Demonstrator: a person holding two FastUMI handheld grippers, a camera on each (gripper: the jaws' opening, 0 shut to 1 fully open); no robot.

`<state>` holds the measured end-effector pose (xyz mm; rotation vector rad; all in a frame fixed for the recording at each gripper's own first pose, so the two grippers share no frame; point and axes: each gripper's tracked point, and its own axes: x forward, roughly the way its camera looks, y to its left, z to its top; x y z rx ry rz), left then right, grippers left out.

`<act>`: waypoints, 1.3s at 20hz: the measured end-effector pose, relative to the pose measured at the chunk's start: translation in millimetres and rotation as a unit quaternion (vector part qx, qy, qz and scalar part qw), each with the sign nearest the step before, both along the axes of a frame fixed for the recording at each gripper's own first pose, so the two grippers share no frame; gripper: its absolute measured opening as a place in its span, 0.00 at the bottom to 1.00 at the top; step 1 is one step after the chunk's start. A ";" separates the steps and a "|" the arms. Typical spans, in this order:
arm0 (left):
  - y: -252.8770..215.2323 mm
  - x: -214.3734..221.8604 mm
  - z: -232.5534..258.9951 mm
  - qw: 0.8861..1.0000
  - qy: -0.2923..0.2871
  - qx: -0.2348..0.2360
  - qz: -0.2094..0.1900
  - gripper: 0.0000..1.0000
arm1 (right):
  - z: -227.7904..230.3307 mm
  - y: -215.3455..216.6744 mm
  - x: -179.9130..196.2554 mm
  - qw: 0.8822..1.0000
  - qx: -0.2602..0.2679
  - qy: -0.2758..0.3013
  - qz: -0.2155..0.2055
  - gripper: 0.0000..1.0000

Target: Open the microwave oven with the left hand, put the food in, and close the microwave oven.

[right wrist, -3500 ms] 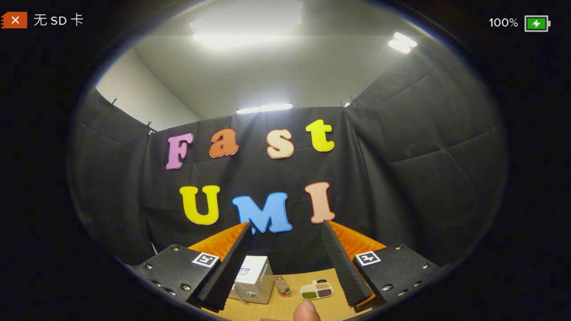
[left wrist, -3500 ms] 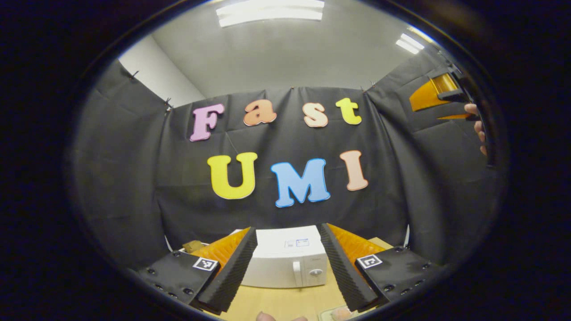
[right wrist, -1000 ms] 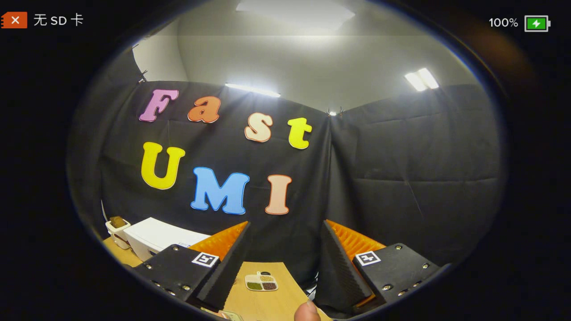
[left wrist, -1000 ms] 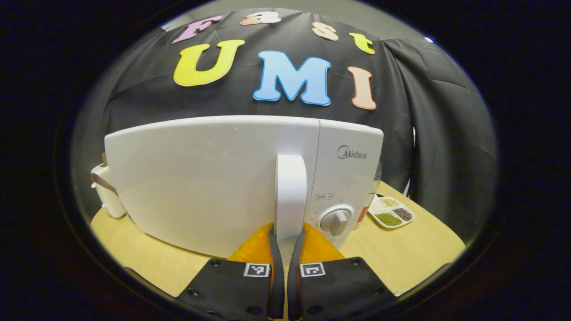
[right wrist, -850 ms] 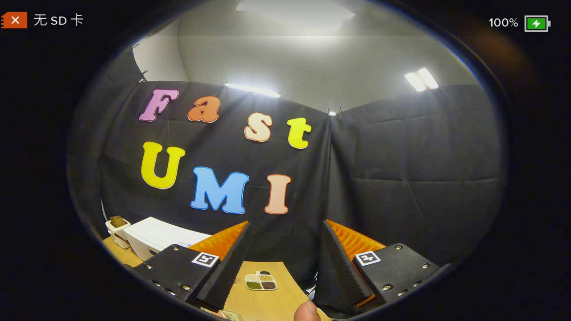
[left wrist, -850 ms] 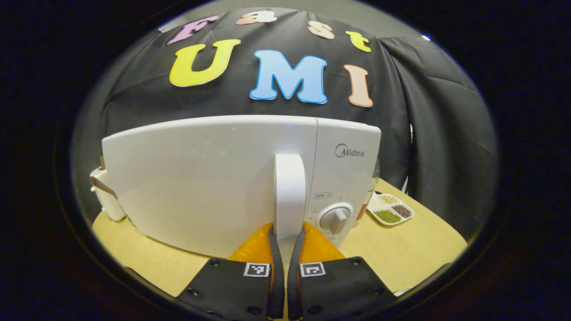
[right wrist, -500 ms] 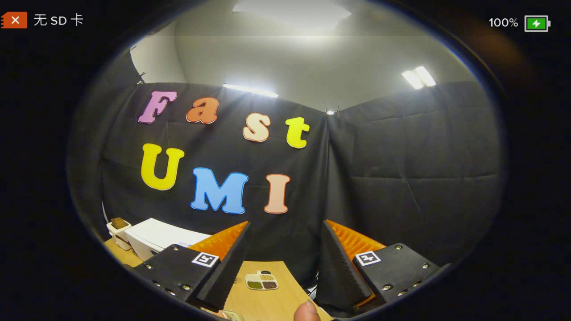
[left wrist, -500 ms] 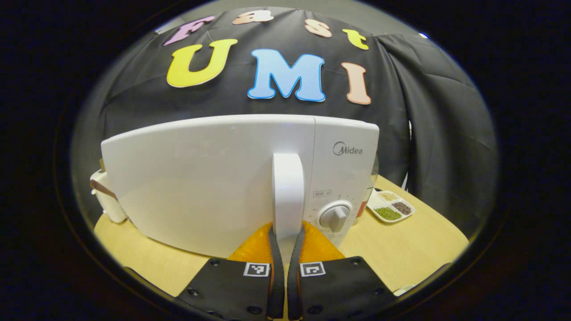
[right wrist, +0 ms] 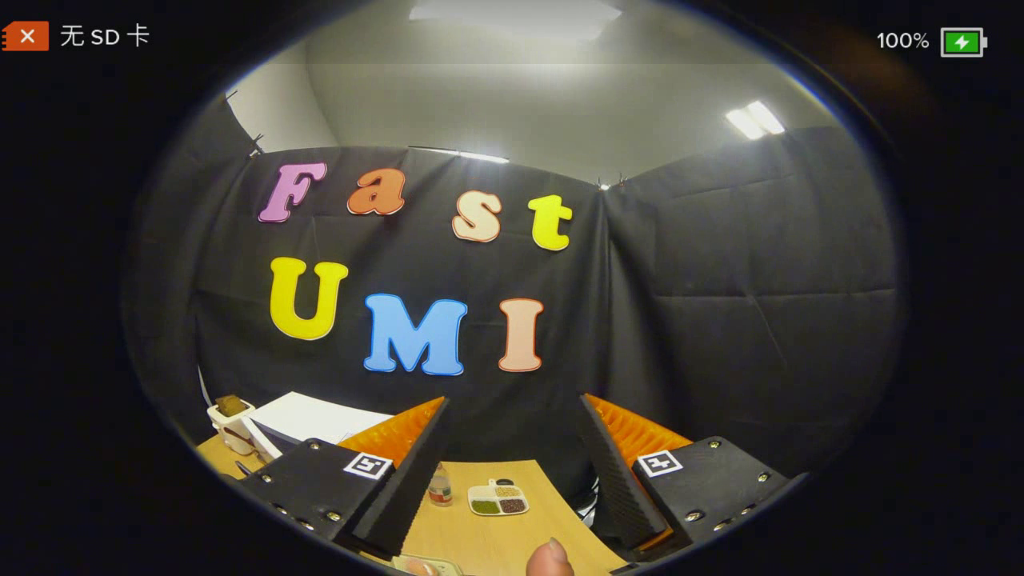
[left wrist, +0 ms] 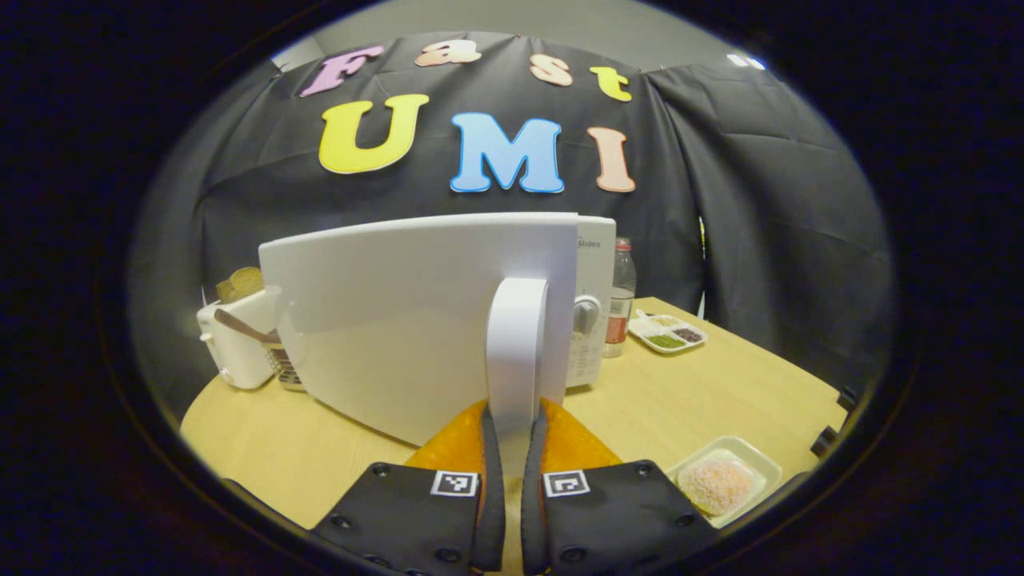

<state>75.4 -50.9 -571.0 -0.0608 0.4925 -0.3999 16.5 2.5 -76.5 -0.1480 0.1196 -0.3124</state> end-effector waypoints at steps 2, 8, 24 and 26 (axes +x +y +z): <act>24.0 -20.2 4.4 1.000 0.006 0.006 -0.007 0.23 | -5.0 12.0 6.2 1.000 0.009 0.004 0.014 0.96; 125.9 -80.2 12.2 0.997 0.025 0.030 0.062 0.30 | -18.9 40.9 14.1 0.998 0.014 0.017 0.052 0.96; 308.6 -121.1 55.9 0.976 0.025 0.018 0.214 0.32 | -78.8 98.9 41.0 0.982 0.048 0.073 0.169 0.96; 320.6 -133.9 76.3 0.970 0.019 0.017 0.241 0.43 | -94.7 106.1 39.9 0.977 0.050 0.086 0.188 0.96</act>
